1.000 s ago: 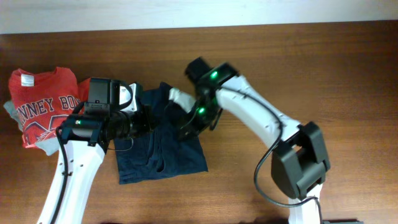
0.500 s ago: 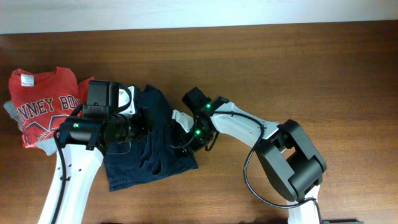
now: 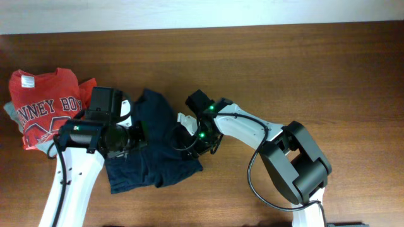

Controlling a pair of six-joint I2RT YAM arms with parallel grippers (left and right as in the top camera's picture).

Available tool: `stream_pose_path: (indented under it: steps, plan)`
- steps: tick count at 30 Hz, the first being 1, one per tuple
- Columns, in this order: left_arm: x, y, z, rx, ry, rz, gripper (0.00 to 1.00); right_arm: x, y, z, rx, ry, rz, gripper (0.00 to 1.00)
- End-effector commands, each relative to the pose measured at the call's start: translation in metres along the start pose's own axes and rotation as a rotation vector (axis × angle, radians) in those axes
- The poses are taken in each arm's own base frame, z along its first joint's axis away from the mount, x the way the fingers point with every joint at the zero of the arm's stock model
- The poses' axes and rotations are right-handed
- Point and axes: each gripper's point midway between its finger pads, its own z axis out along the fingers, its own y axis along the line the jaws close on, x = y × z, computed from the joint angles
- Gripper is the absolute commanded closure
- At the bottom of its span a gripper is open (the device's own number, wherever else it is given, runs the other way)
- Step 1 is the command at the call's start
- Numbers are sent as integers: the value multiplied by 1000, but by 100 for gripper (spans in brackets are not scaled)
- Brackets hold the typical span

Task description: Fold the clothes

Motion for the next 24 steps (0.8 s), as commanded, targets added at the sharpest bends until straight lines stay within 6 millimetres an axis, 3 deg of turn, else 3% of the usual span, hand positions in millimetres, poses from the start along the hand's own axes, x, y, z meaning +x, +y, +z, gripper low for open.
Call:
stream_pose_path:
  steps: [1, 3, 5, 24]
  plan:
    - [-21, 50, -19, -291, -141, -9, 99, 6, -29, -7, 66, 11, 70, 50]
    - [-31, 82, -29, -490, -206, -23, 99, 11, -41, -14, 67, 19, 116, 50]
    - [-32, 90, -29, -538, -206, -21, 100, 15, -46, -18, 67, 31, 140, 49]
    - [-25, 109, 32, -638, 33, -35, 100, 28, -57, -25, 83, 72, 171, 50]
